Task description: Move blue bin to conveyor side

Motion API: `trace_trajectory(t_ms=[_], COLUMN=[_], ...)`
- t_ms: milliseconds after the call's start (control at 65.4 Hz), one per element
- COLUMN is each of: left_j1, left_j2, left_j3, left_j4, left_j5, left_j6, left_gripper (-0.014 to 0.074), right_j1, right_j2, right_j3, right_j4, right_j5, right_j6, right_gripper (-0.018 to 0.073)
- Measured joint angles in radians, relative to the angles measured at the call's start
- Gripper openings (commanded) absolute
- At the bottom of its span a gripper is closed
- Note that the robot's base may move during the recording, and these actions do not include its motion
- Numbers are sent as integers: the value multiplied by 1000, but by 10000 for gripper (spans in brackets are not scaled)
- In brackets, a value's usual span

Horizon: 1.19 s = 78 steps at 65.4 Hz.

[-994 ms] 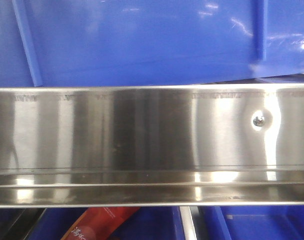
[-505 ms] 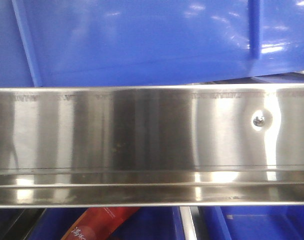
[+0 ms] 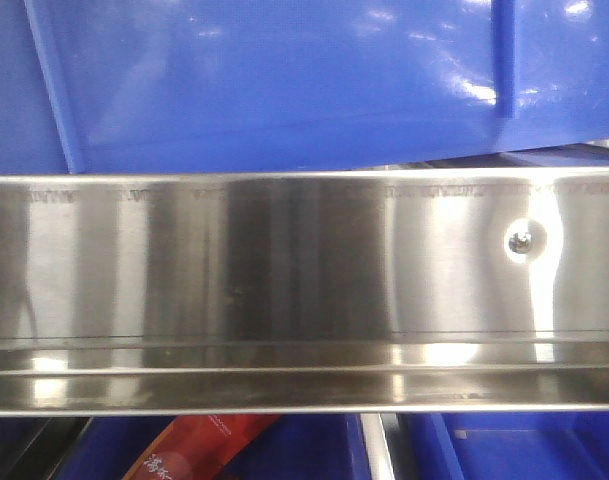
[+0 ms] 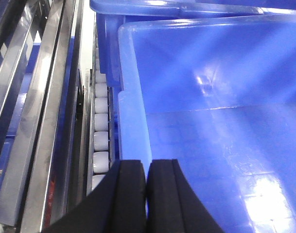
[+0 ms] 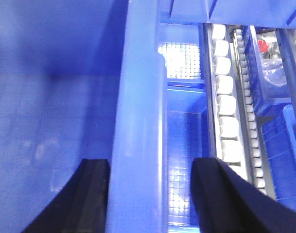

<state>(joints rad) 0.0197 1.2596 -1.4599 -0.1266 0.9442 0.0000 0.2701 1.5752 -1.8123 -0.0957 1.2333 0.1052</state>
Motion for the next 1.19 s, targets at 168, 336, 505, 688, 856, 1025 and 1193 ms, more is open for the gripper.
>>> trace_trajectory(t_ms=[168, 336, 505, 688, 856, 1025, 1193], left_j1=[0, 0, 0, 0, 0, 0, 0], left_j2=[0, 0, 0, 0, 0, 0, 0], left_j3=[0, 0, 0, 0, 0, 0, 0], left_j4=[0, 0, 0, 0, 0, 0, 0], left_j5=[0, 0, 0, 0, 0, 0, 4], left_j6=[0, 0, 0, 0, 0, 0, 0], left_gripper=[-7, -7, -7, -7, -7, -7, -7], right_j1=[0, 0, 0, 0, 0, 0, 0], right_j2=[21, 43, 46, 46, 46, 51, 64], right_j3=[0, 0, -10, -32, -41, -41, -43], right_j4=[0, 16, 21, 29, 31, 32, 32], right_j5=[-8, -20, -21, -21, -26, -29, -29], right_j6=[-9, -15, -17, -34, -38, -41, -43], right_gripper=[265, 265, 265, 265, 265, 265, 253])
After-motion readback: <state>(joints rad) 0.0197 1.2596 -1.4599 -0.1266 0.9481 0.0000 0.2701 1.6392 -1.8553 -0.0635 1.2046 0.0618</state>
